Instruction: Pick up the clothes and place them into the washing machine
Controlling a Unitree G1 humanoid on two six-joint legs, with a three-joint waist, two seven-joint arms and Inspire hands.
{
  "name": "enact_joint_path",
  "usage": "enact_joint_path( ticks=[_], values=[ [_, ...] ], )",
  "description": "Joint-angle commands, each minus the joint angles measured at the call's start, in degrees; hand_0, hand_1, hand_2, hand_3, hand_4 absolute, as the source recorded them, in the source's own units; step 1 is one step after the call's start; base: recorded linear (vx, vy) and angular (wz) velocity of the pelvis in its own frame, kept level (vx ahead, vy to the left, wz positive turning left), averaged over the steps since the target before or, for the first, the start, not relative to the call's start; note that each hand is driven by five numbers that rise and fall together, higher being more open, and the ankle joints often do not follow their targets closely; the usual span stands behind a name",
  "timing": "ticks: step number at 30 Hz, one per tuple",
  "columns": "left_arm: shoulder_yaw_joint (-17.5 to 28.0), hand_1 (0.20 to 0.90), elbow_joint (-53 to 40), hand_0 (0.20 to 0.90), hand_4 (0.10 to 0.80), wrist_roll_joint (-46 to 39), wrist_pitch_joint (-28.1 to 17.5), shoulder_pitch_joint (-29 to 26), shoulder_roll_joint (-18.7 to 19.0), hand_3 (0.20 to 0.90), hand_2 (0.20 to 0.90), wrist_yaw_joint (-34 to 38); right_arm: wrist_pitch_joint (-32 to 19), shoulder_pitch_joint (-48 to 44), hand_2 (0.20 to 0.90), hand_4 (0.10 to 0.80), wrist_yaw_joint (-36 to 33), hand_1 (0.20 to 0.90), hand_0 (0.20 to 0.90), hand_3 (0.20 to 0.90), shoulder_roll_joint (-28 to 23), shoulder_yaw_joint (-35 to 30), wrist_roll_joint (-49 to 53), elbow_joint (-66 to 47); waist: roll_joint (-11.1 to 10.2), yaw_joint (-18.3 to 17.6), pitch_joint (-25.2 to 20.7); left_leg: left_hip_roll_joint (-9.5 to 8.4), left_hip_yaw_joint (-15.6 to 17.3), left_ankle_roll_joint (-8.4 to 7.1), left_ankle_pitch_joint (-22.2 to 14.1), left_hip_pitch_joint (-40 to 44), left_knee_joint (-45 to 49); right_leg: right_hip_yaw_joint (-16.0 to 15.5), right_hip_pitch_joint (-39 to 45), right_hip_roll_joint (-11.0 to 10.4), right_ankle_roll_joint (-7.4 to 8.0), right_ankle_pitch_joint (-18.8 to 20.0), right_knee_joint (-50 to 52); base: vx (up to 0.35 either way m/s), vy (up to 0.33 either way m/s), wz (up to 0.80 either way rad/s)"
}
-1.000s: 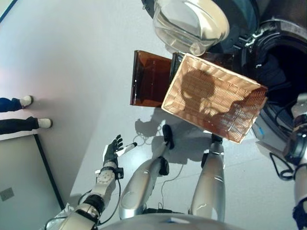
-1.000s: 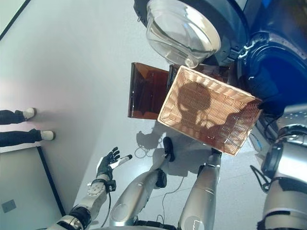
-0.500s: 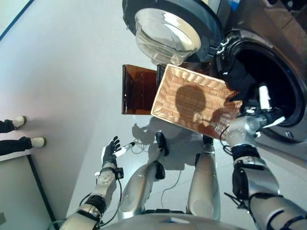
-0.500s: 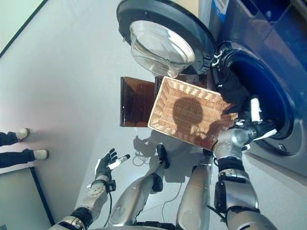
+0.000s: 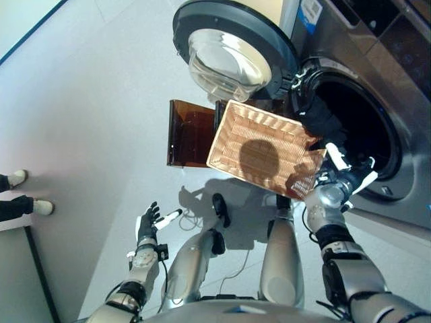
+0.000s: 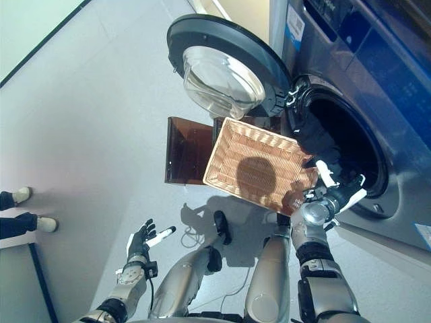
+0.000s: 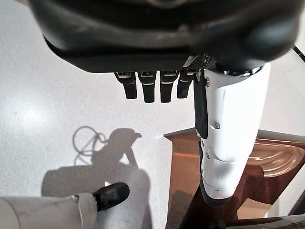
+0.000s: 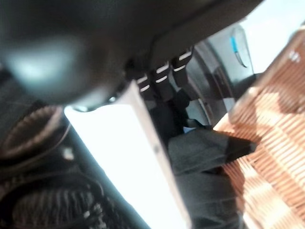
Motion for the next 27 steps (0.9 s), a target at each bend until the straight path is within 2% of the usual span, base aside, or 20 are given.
enact_joint_path(
  ticks=[1,5,6,7,12,16,18,19,21,27],
  values=[
    [2.3,0.9,1.8,0.9,0.8,2.1,-1.7,1.5,3.1,0.9,0.9,2.5,0.4,2.0,0.9,0.8,-1.0,0.9,0.9,0.9,-4.2,2.0,-9.0,-1.9,0.6,0.9,-3.3,1.41,1.0,-6.05,-4.2,-2.9,5.6,-1.9,1.2,2.9,-4.61,-1.5,1.2,0.0,0.0,0.0],
    [3.3,0.9,1.7,0.9,0.8,3.6,-2.0,2.0,3.7,0.9,0.9,2.4,5.7,3.4,0.9,0.8,-2.7,0.9,0.9,0.9,-6.5,4.4,-19.9,0.1,0.3,1.1,-3.7,1.55,1.0,-6.01,-4.1,-2.9,5.6,-2.0,1.2,3.0,-4.59,-1.4,1.0,0.0,0.0,0.0],
    [3.9,0.9,1.6,0.9,0.8,4.6,-2.1,2.2,3.9,0.9,0.9,2.0,9.6,4.0,0.9,0.8,-3.4,0.9,0.9,0.9,-8.3,6.7,-28.4,0.3,0.1,1.2,-4.0,1.59,0.9,-5.97,-4.2,-2.8,5.5,-2.0,1.4,3.1,-4.53,-1.3,0.8,0.0,0.0,0.0],
    [3.9,0.9,1.6,0.9,0.8,4.6,-2.1,2.2,3.9,0.9,0.9,2.0,9.6,4.0,0.9,0.8,-3.4,0.9,0.9,0.9,-8.3,6.7,-28.5,0.3,0.1,1.1,-4.0,1.59,0.9,-5.97,-4.2,-2.8,5.5,-2.0,1.4,3.1,-4.52,-1.3,0.8,0.0,0.0,0.0],
    [4.9,0.9,1.8,0.9,0.8,7.1,-2.6,3.0,4.3,0.9,0.9,0.5,19.4,3.0,0.9,0.8,-2.2,0.9,0.9,0.9,-14.7,14.8,-50.0,4.6,-0.2,1.6,-5.0,1.58,0.4,-5.92,-4.2,-2.2,5.0,-2.3,2.2,2.9,-4.39,-1.3,0.3,0.004,0.0,0.01],
    [5.2,0.9,2.4,0.9,0.8,8.0,-2.8,3.1,4.2,0.9,0.9,-0.5,25.3,1.6,0.9,0.8,0.1,0.9,0.9,0.9,-19.5,20.7,-65.3,5.5,-0.4,1.9,-5.4,1.57,0.3,-5.95,-4.0,-2.3,4.7,-2.4,1.9,2.8,-4.22,-1.0,0.0,0.0,0.0,0.0],
    [5.2,0.9,2.8,0.9,0.8,8.7,-2.9,3.0,4.1,0.9,0.9,-0.9,27.3,0.5,0.9,0.8,1.4,0.9,0.9,0.9,-21.8,23.6,-71.7,6.2,-0.5,1.9,-5.5,1.46,0.3,-6.0,-3.6,-2.4,4.0,-2.4,1.8,2.8,-4.09,-0.8,-0.4,0.0,0.0,0.0],
    [5.2,0.9,2.8,0.9,0.8,8.7,-2.9,3.0,4.1,0.9,0.9,-0.9,27.3,0.5,0.9,0.8,1.4,0.9,0.9,0.9,-21.8,23.6,-71.7,6.2,-0.5,1.9,-5.5,1.46,0.3,-6.0,-3.6,-2.4,4.0,-2.4,1.8,2.8,-4.09,-0.8,-0.4,0.0,0.0,0.0],
    [4.7,0.9,2.6,0.9,0.8,8.6,-3.2,2.8,4.0,0.9,0.9,-1.5,29.8,-3.0,0.9,0.8,4.3,0.9,0.9,0.9,-27.2,29.5,-81.5,5.9,-0.6,2.3,-5.5,1.16,0.3,-6.21,-2.8,-3.0,3.1,-2.5,1.4,2.6,-3.88,-0.3,-1.3,0.0,0.0,0.0],
    [4.4,0.9,2.5,0.9,0.8,7.3,-3.2,2.5,3.9,0.9,0.9,-1.7,30.5,-7.6,0.9,0.8,6.6,0.9,0.9,0.9,-31.3,32.5,-84.9,4.8,-1.0,2.5,-5.0,1.35,0.0,-6.26,-2.3,-3.9,3.2,-2.9,0.5,2.5,-4.0,-0.3,-1.1,-0.007,-0.011,0.02]
  ],
)
